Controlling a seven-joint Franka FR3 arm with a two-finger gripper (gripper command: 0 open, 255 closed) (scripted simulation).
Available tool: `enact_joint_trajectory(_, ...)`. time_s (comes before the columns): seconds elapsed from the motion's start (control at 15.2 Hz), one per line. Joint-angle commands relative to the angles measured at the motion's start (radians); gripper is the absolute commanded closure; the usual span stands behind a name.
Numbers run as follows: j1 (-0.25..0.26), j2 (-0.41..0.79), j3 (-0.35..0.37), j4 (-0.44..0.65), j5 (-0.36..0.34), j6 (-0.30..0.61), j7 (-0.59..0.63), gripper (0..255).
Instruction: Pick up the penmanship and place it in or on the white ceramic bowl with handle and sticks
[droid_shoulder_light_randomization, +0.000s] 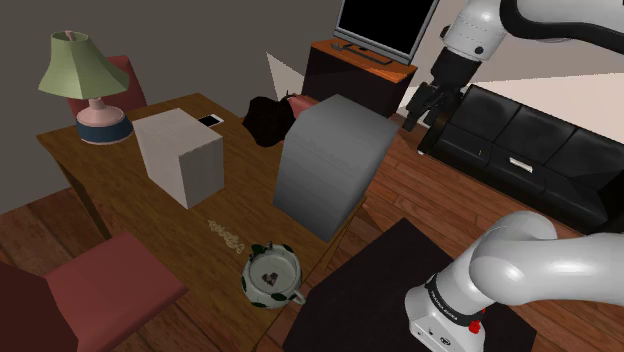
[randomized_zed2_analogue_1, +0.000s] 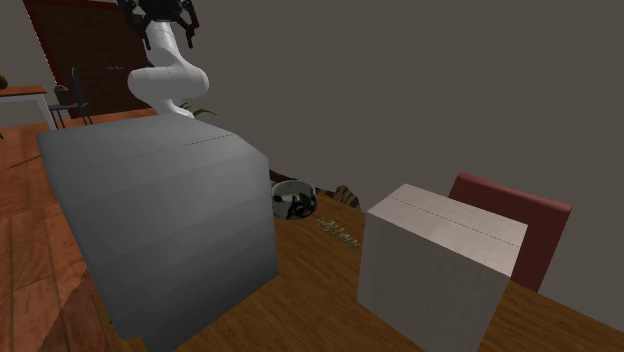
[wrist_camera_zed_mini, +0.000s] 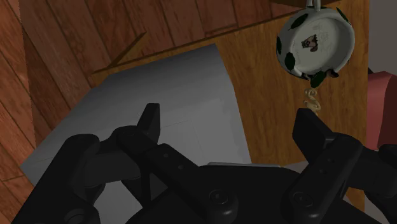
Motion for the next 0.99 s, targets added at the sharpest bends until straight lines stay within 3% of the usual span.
enact_joint_trajectory(0.0, 0.000, 0.000, 0.000, 0.000, 0.000, 0.000, 0.000, 0)
enact_joint_trajectory(0.46, 0.034, 0.082, 0.093, -0.131, 0.055, 0.226, 0.081, 0)
enact_joint_trajectory(0.92, 0.064, 0.243, 0.191, -0.195, 0.094, 0.466, 0.163, 0)
